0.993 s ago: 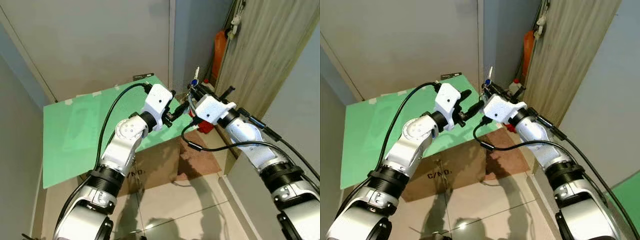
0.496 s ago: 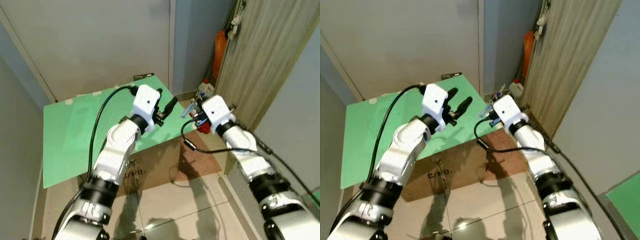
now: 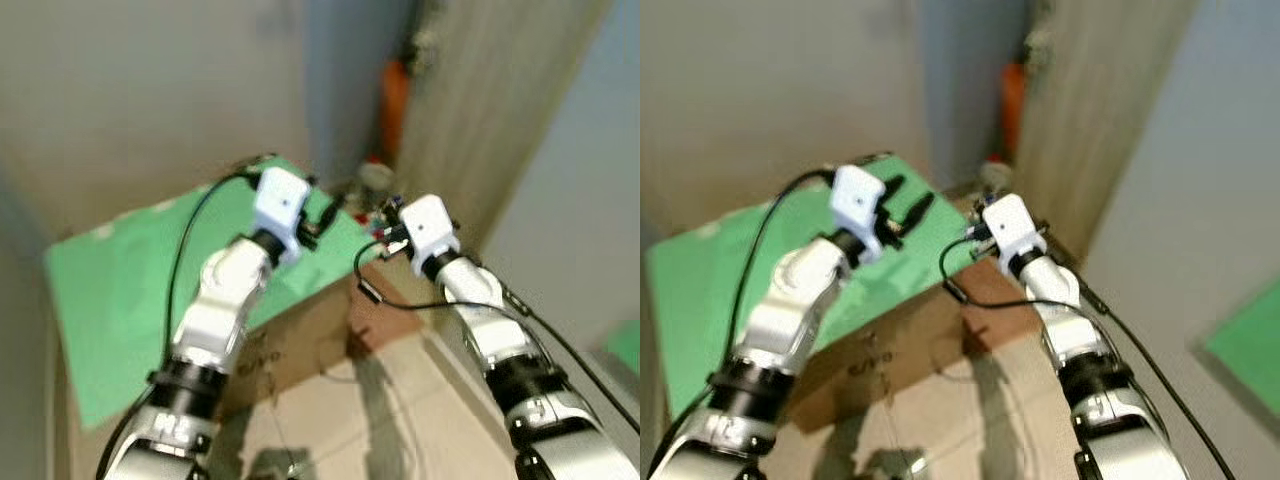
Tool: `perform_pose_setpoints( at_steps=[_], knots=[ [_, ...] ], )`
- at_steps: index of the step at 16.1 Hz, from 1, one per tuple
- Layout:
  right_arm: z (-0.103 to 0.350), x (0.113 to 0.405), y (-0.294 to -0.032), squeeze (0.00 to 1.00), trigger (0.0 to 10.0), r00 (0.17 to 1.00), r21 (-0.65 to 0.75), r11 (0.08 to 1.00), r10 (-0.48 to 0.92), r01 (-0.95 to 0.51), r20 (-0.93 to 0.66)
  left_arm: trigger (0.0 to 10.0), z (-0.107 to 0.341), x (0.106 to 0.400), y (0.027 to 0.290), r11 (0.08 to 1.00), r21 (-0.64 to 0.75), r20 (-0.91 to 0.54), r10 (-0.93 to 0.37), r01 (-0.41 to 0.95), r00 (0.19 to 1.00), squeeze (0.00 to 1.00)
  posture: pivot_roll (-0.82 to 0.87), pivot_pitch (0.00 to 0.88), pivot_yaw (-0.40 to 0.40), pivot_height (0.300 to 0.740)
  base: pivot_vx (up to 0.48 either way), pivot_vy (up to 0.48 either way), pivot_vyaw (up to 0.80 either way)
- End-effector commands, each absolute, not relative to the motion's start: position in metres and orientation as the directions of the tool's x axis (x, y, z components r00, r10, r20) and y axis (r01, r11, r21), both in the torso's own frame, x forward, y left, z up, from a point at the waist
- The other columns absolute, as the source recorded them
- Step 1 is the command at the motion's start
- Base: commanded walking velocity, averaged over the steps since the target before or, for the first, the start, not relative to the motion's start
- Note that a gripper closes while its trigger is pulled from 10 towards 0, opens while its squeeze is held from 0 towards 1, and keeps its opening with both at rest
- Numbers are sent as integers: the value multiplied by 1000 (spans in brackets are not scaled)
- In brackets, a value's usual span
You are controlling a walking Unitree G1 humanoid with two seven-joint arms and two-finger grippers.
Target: Hang keys on a hook
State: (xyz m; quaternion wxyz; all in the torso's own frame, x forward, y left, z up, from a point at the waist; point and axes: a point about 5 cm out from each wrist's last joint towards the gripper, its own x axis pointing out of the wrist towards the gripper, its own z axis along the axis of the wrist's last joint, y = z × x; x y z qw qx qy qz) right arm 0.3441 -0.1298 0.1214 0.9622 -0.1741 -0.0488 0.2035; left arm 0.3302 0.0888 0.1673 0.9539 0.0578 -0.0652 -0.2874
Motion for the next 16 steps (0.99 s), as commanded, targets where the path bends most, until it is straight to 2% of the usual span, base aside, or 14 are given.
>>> perform_pose_setpoints(
  at_steps=[1, 15, 16],
  knots=[
    [121, 343, -134, 0, 0, 916, -346, 863, 400, -368, 21, 10000, 169, 329, 82, 816, 158, 89, -572, 555, 816, 0, -49, 0, 63, 740, 0, 0, -769],
    [121, 339, -144, 0, 0, 929, -335, 876, 370, -346, 9, 10000, 163, 327, 80, 802, 153, 57, -591, 578, 805, 0, -52, 0, 58, 740, 0, 0, -769],
    [120, 339, -144, 0, 0, 930, -335, 877, 369, -345, 8, 10000, 162, 327, 80, 801, 152, 56, -592, 579, 804, 0, -52, 0, 58, 740, 0, 356, -769]
  ],
)
